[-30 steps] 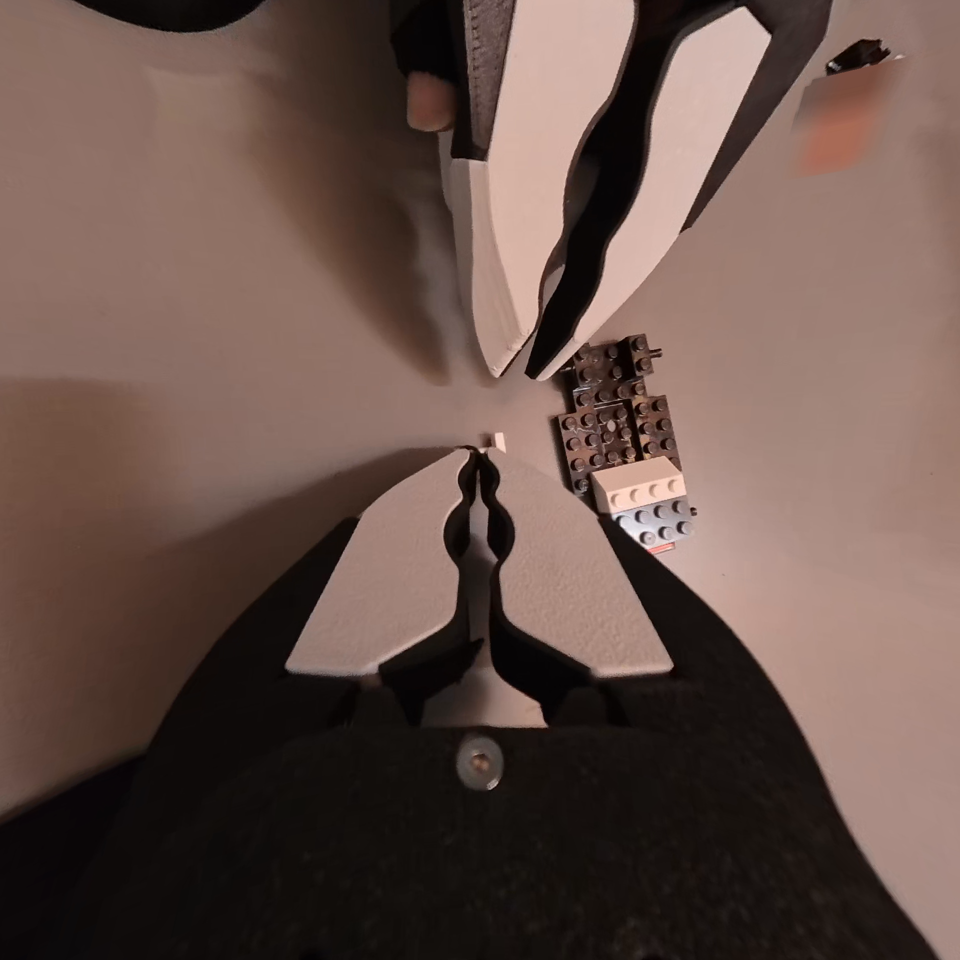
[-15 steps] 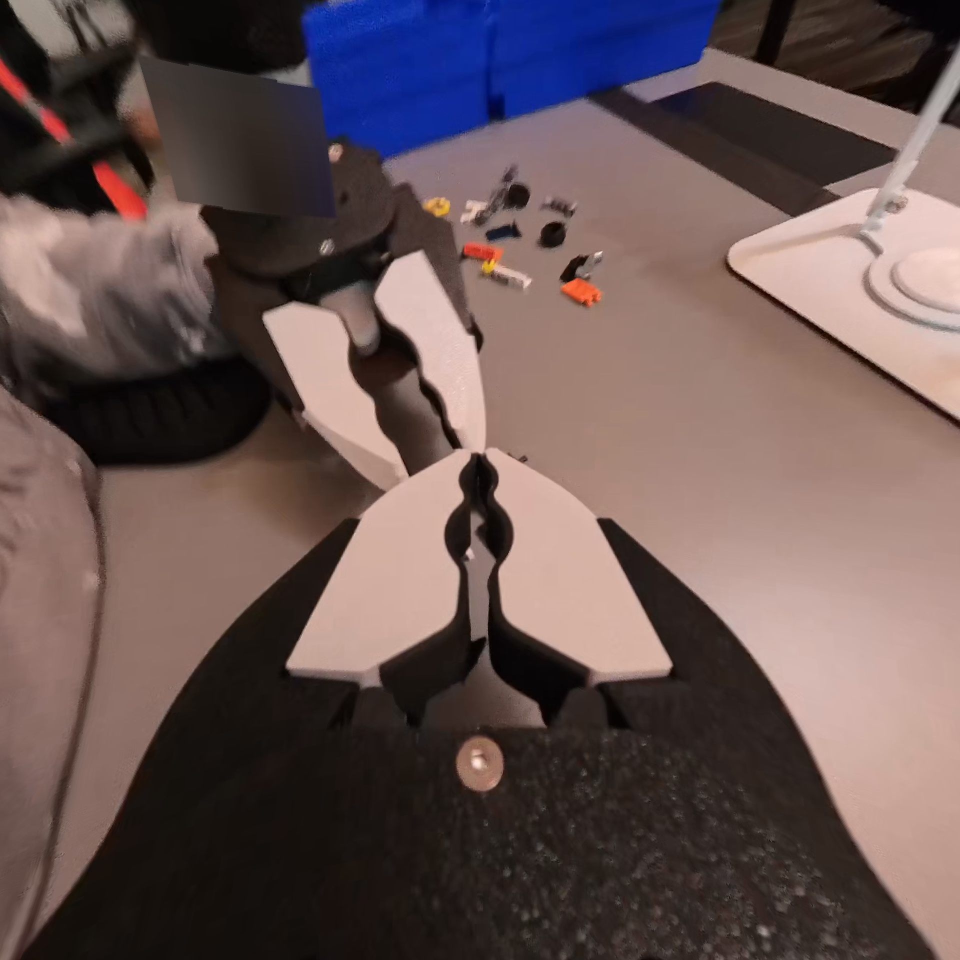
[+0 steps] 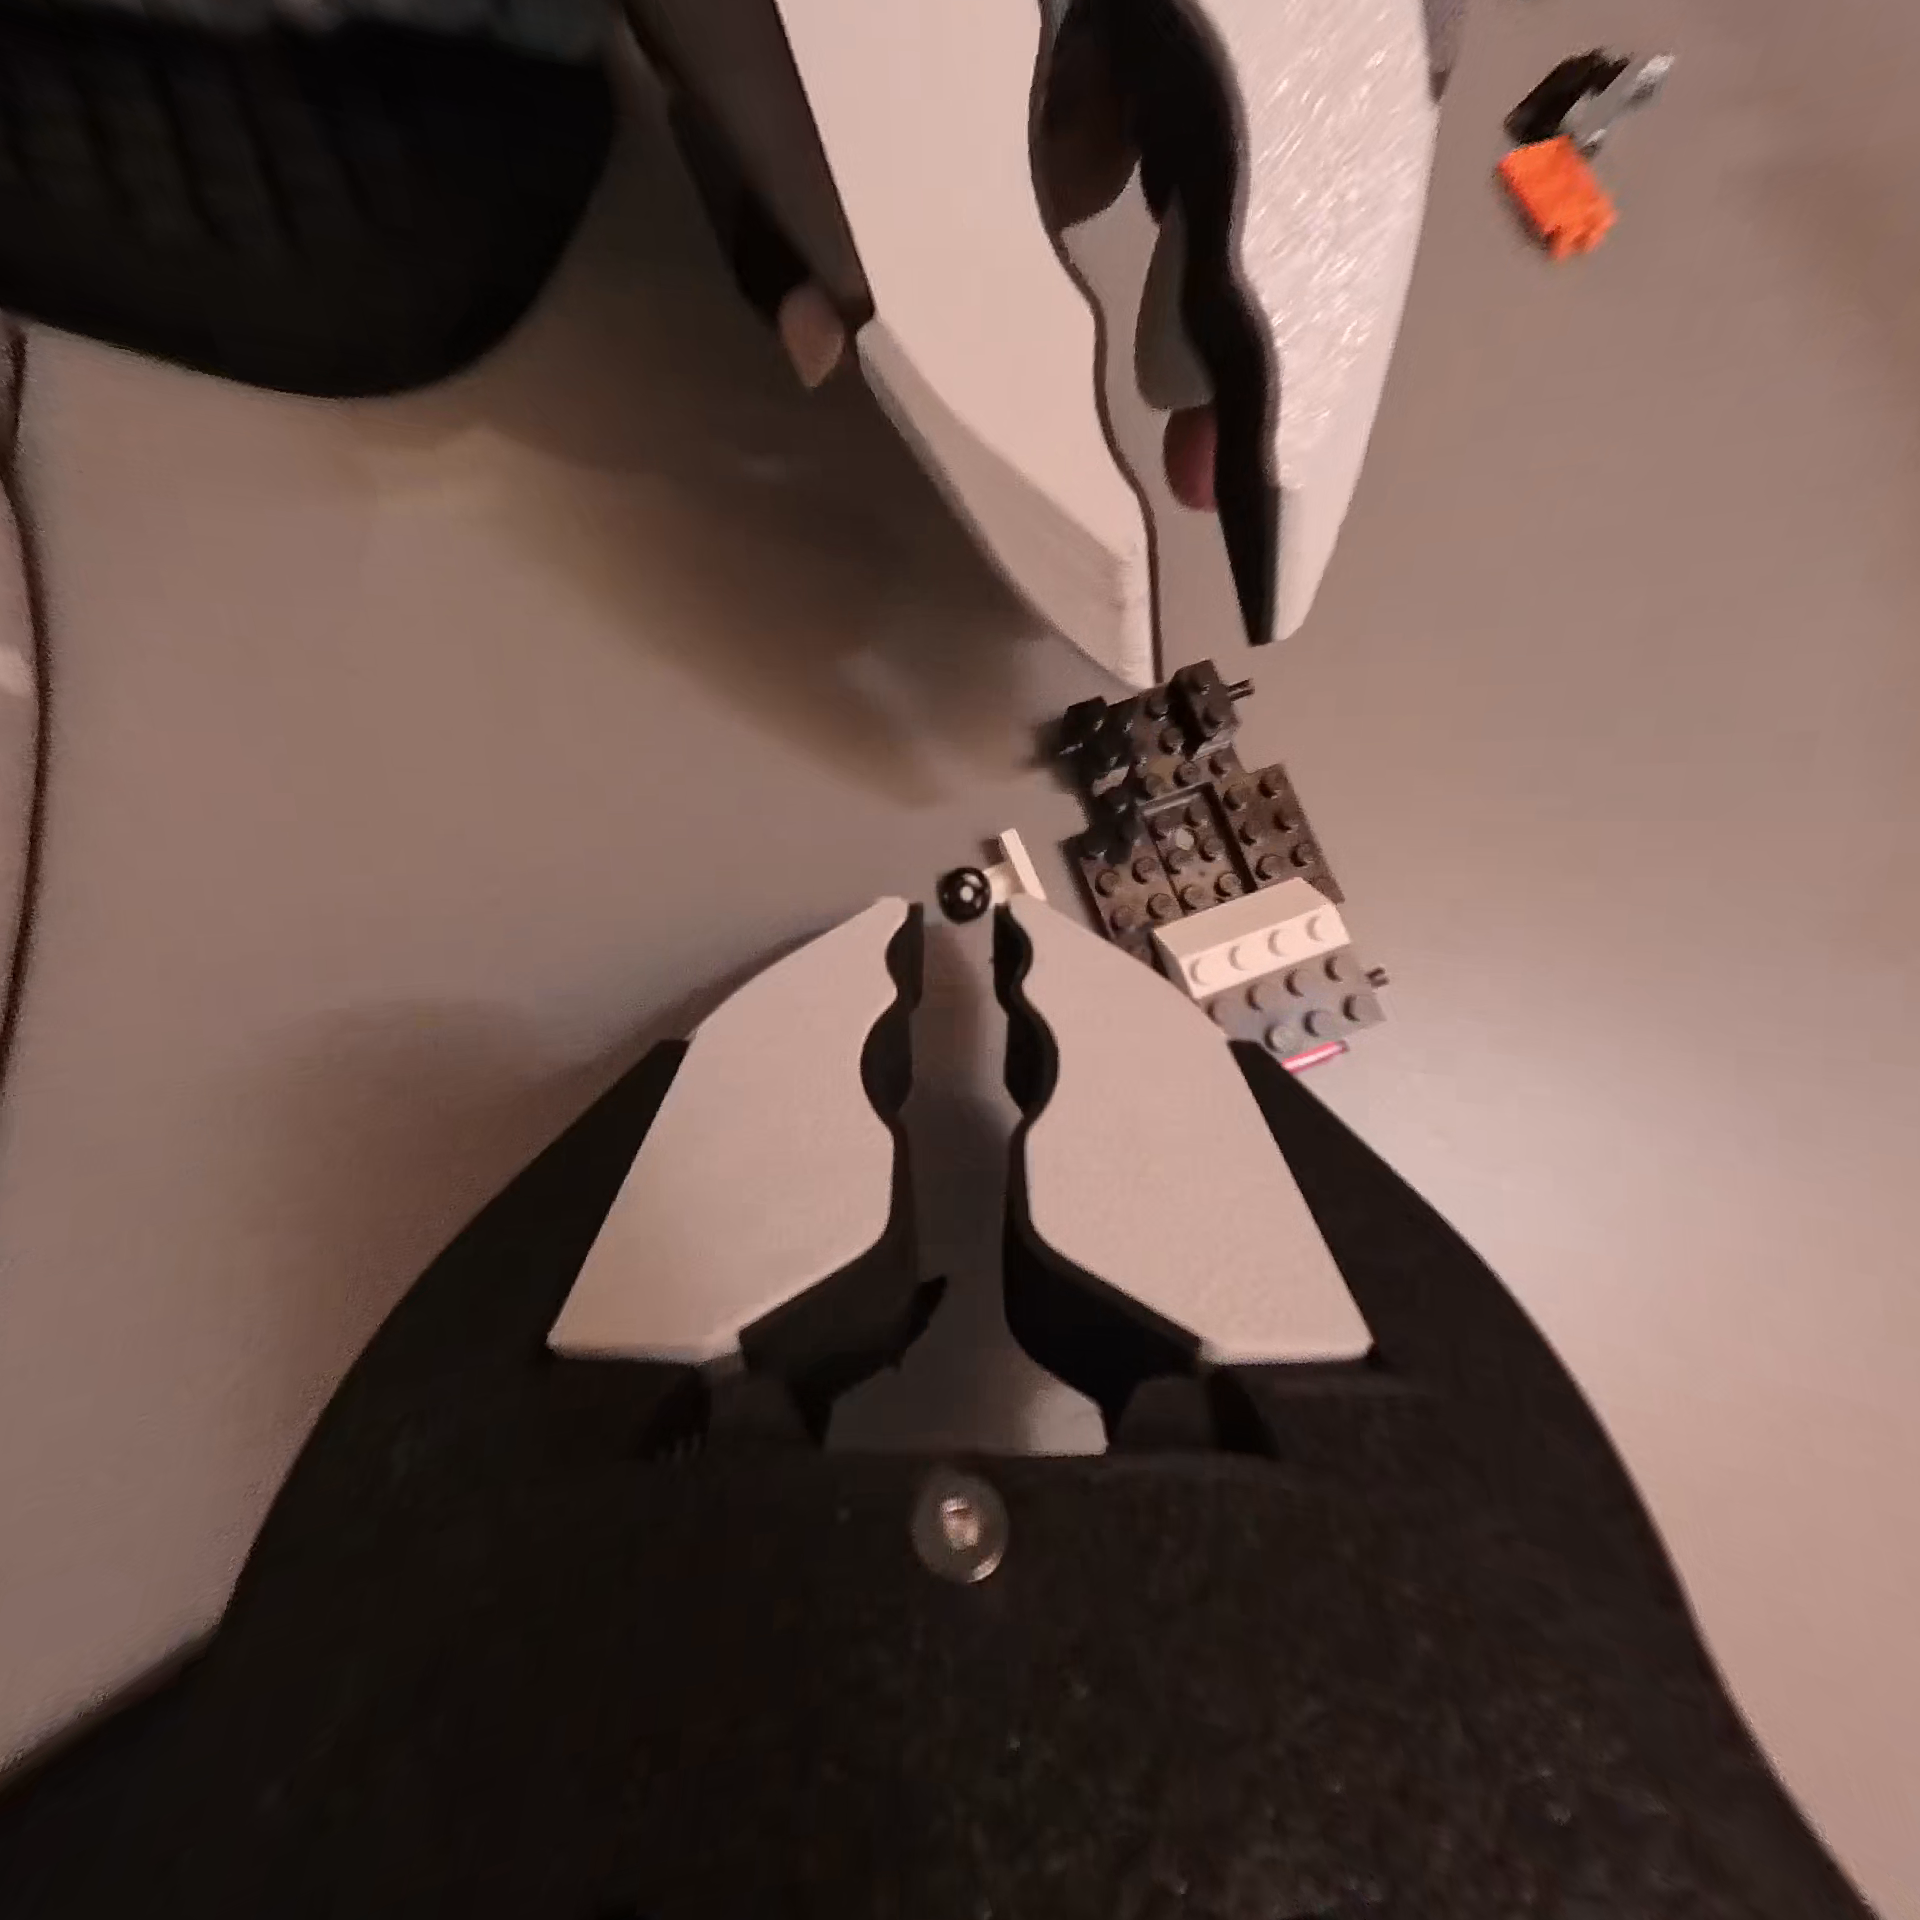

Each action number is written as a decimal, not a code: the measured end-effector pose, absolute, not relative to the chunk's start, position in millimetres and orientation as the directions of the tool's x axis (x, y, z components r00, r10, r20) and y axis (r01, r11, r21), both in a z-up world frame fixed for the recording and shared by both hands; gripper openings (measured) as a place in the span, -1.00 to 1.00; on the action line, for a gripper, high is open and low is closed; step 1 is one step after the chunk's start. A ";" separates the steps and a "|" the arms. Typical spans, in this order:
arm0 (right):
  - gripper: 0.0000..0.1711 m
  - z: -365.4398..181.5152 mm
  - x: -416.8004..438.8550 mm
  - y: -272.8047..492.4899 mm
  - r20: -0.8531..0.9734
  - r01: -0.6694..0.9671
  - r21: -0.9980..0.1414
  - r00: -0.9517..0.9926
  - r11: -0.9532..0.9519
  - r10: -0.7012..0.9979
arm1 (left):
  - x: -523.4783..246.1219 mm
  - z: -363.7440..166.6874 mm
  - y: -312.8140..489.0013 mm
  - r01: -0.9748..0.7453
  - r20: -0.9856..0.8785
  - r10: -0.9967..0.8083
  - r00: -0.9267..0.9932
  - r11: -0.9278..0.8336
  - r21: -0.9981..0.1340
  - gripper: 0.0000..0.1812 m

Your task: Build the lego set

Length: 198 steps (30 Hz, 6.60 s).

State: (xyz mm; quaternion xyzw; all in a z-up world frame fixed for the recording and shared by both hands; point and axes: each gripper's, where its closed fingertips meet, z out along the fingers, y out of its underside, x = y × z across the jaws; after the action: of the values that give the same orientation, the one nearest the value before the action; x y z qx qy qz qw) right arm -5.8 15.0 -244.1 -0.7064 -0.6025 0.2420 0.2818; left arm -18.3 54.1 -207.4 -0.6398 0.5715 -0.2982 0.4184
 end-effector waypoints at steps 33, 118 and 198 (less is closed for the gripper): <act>-0.79 -262.9 -31.7 -2.2 -0.013 0.817 -0.564 -0.148 0.115 0.989 | -29.2 -211.4 49.9 -0.522 -0.114 -0.988 0.109 0.041 -0.852 -0.88; -0.88 -191.8 -18.9 34.8 0.327 0.720 -0.632 -0.088 0.287 0.941 | -10.2 -203.8 39.5 -0.553 -0.165 -0.976 0.143 0.060 -0.831 -0.83; -0.87 -250.9 -27.9 37.6 0.141 0.801 -0.502 -0.296 0.326 0.945 | -34.8 -257.3 37.6 -0.719 0.018 -0.997 0.072 -0.065 -0.692 -0.50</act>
State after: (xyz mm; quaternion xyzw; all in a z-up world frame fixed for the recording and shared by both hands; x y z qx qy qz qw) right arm -27.9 37.6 -250.9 -0.5550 -0.7865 0.1710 0.2102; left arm -34.8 37.6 -257.3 -0.6817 0.6295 -0.2601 0.2671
